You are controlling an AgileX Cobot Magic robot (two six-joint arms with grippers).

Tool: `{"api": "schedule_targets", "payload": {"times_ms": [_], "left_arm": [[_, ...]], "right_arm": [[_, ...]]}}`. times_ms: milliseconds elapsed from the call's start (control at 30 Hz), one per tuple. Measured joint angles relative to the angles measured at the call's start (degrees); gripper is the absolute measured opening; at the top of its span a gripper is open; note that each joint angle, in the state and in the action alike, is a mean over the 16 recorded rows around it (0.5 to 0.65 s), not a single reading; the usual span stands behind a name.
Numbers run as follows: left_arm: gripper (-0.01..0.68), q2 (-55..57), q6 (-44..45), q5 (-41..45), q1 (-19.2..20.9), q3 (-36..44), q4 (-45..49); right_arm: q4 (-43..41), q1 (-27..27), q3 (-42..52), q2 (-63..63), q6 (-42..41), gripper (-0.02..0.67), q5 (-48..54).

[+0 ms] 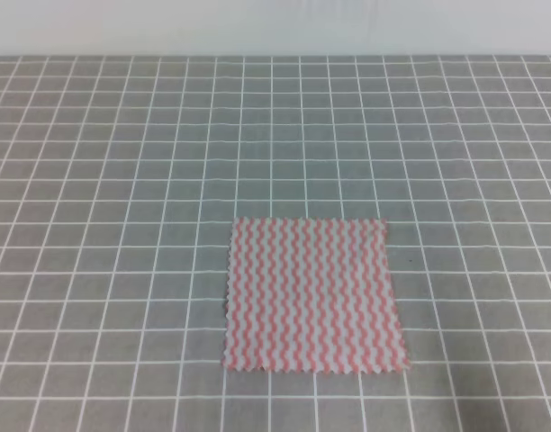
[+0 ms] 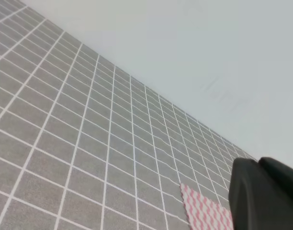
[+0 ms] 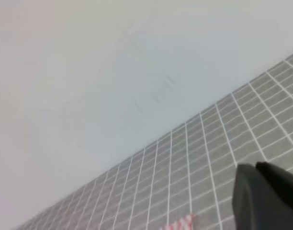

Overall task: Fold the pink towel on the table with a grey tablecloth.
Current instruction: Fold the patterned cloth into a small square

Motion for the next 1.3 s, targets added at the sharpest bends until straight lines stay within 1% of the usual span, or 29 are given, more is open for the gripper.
{"api": "schedule_targets", "payload": {"times_ms": [300,567,767,1033,1167,1300], "left_arm": [[0.000,1.84,1.71,3.68,0.03,-3.25,0.44],[0.000,7.06,7.18,7.97,0.04,-7.76,1.14],[0.000,10.20,10.65,8.89,0.04,-9.20,1.33],[0.000,11.82,11.94,10.50,0.03,-10.13,0.93],[0.000,15.19,12.69,13.06,0.03,-12.26,0.69],[0.000,21.02,14.49,16.54,0.03,-15.69,0.29]], "right_arm": [[-1.73,0.00,-2.88,2.96,-0.03,-0.002,3.78],[-6.32,0.00,-8.00,10.13,-1.04,-0.002,8.10],[-8.96,0.00,-10.27,14.09,-2.14,-0.002,9.33],[-8.77,0.00,-11.17,15.30,-2.91,-0.002,10.77],[-8.80,0.00,-13.00,17.87,-2.96,-0.002,13.22],[-8.96,0.00,-15.93,22.55,-3.26,-0.002,16.91]]}}
